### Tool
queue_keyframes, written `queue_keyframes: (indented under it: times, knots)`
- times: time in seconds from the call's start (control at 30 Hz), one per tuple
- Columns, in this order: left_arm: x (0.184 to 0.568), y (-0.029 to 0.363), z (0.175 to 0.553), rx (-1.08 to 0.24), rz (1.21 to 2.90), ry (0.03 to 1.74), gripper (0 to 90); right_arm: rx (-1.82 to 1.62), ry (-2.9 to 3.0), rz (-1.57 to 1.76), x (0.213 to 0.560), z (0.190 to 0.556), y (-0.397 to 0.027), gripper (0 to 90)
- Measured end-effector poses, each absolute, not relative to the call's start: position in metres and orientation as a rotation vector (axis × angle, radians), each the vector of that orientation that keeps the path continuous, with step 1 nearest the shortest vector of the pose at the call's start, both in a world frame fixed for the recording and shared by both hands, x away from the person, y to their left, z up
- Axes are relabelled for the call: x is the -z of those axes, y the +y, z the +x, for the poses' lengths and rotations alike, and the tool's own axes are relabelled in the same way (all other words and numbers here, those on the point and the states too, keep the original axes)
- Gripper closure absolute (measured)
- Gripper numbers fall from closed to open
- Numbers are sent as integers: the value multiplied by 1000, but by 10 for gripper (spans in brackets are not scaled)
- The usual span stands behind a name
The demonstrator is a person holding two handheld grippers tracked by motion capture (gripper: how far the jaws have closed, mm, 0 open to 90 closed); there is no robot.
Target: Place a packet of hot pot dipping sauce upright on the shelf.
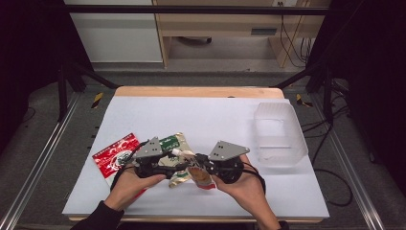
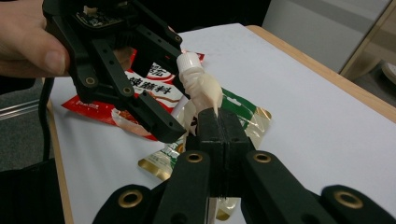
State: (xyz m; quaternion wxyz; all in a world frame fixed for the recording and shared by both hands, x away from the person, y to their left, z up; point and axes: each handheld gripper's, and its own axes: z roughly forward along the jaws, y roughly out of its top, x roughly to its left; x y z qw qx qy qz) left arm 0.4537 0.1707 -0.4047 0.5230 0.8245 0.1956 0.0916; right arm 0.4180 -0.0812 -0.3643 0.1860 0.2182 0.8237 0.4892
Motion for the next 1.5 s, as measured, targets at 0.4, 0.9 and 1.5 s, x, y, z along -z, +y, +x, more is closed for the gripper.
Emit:
queue_keyframes:
  times: [0.4,0.9,1.5]
  knots:
    - [404,174,455,-170,1962,460,658,-1421,2317,570,362,417,-69,899]
    - [394,163,458,-153,1946,487,880,-1442,2258,631,362,424,-88,893]
    - [374,143,473,-206,2053,433,900,-1398,2247,676,368,436,-110,744]
